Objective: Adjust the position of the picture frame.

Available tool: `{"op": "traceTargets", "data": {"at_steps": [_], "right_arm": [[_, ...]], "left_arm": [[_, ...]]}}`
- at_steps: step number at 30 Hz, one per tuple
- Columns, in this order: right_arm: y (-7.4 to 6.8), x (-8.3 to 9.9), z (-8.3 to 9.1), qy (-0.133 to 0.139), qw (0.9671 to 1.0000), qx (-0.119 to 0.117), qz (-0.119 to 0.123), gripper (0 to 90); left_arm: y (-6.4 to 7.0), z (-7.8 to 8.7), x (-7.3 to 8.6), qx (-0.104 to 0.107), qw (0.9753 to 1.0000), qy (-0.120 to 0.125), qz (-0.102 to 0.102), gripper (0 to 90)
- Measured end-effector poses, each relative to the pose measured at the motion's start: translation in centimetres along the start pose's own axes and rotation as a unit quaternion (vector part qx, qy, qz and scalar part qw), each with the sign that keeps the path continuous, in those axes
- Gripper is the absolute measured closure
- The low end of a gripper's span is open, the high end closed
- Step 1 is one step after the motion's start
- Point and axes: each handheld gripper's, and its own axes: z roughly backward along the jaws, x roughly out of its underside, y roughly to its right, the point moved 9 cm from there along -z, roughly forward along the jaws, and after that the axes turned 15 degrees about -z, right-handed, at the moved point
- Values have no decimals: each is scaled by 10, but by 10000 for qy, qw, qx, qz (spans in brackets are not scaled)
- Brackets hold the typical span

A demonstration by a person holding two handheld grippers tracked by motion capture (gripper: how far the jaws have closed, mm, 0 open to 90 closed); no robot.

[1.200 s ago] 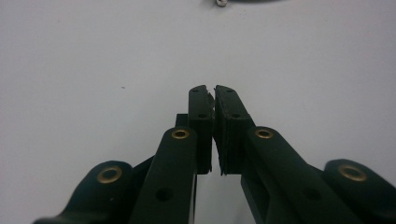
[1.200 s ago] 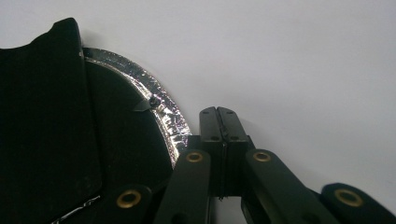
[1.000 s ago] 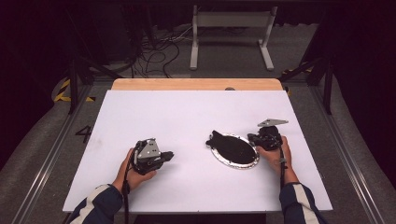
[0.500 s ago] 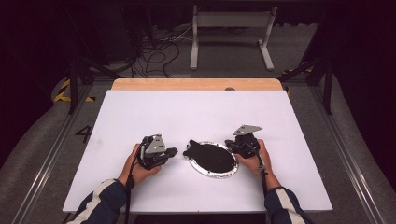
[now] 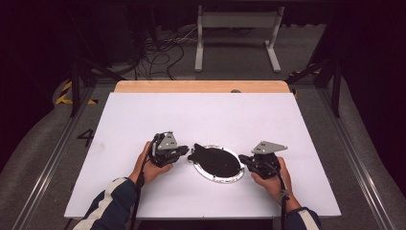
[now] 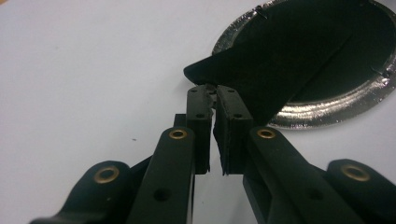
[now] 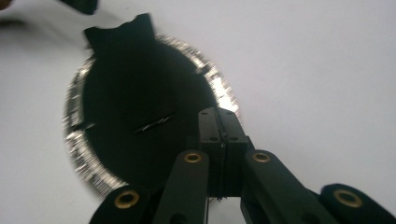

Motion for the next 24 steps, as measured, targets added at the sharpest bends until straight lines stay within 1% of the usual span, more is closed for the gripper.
{"op": "traceTargets", "data": {"at_steps": [1,2,3,4,5,6,7,9,11,13,15,21,24], "right_arm": [[0,0,0,0,10000,0,0,900],[-4,7,4,-55,10000,-10,67,900],[-11,20,10,-154,9998,-102,91,900],[-11,20,10,-154,9998,-102,91,900],[-13,25,12,-179,9997,-141,80,900],[-16,33,13,-258,9995,-144,142,900],[-19,40,14,-317,9993,-159,151,900],[-23,46,16,-367,9990,-186,183,900],[-27,49,16,-387,9987,-287,147,900],[-29,52,13,-435,9985,-278,178,900],[-30,54,9,-487,9983,-220,221,900],[-29,52,6,-458,9984,-246,203,900],[-29,52,6,-452,9984,-249,236,900]], "left_arm": [[-1,-1,-1,-19,10000,0,-8,847],[-2,-3,0,-29,10000,-20,1,846],[-2,-5,1,-19,10000,-60,12,843],[-3,-6,2,-14,10000,-73,11,843],[-3,-8,3,15,9999,-109,20,842],[-3,-10,5,39,9999,-163,42,840],[-2,-11,6,80,9998,-187,41,838],[0,-12,6,132,9997,-201,36,832],[2,-15,6,180,9996,-226,20,830],[3,-16,7,198,9995,-257,9,826],[3,-16,8,214,9994,-262,15,828],[4,-16,10,279,9991,-308,8,834],[3,-15,9,231,9994,-277,-3,833]]}}
